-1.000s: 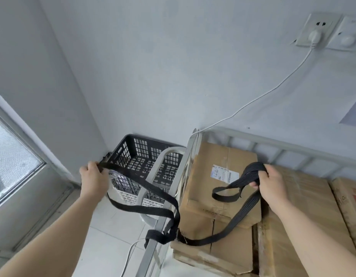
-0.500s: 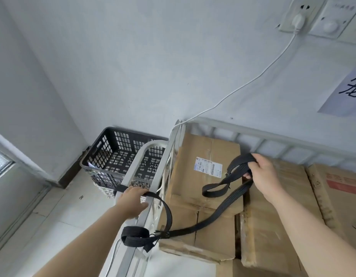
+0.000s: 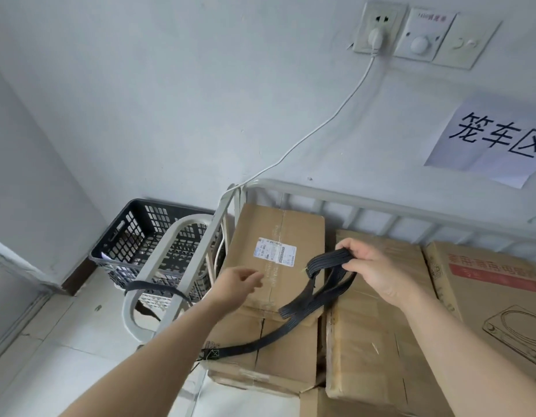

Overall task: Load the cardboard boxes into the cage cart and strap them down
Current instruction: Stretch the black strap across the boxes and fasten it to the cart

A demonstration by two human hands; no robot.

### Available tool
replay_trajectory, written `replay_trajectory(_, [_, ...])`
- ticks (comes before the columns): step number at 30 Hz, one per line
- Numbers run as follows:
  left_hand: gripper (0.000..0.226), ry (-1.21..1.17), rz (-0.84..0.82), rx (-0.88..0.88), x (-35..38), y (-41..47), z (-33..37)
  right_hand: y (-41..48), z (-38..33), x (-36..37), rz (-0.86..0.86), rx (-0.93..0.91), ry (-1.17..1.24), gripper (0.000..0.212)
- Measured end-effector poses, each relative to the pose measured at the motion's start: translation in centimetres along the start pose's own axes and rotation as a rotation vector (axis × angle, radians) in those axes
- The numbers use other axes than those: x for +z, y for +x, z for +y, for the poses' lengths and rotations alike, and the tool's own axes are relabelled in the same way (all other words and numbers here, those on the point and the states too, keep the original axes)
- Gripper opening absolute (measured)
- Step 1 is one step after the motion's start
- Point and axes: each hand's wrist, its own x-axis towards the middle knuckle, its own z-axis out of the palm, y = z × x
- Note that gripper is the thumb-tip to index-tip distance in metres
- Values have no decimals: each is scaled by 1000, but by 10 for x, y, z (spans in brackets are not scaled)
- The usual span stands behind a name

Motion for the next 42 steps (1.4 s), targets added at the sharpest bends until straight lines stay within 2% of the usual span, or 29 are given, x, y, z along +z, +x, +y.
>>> replay_trajectory(5, [34, -356, -150, -114, 77, 9, 58, -9, 5, -16, -112, -14, -8, 29])
replay_trajectory(8, [38, -652, -172, -293, 108, 16, 80, -14, 15, -29, -165, -18, -18, 33])
replay_trajectory(11, [29, -883, -157, -417, 127, 22, 85, -16, 28, -43, -218, 3, -59, 34])
replay_trajectory(16, [11, -1031, -5, -447, 132, 35, 72, -18, 55, -75, -205, 80, -208, 32])
replay_trajectory(22, [16, -1199, 146, -380, 114, 47, 51, -15, 84, -92, -191, 182, -401, 37])
replay_trajectory(24, [19, -1312, 211, -367, 110, 50, 47, -11, 92, -91, -179, 204, -444, 30])
replay_trajectory(27, [27, -1454, 333, -453, 99, 51, 38, -5, 99, -92, -162, 222, -468, 21])
replay_trajectory(32, [27, -1449, 458, -561, 75, 57, 6, 16, 101, -81, -190, 216, -487, 14])
replay_trajectory(34, [24, -1438, 453, -571, 65, 63, -7, 28, 100, -75, -213, 222, -477, 9])
replay_trajectory(37, [22, -1415, 440, -554, 50, 79, -20, 46, 103, -72, -240, 236, -479, 12])
replay_trajectory(42, [22, -1299, 429, -558, 36, 129, -30, 79, 115, -72, -142, 205, -555, 10])
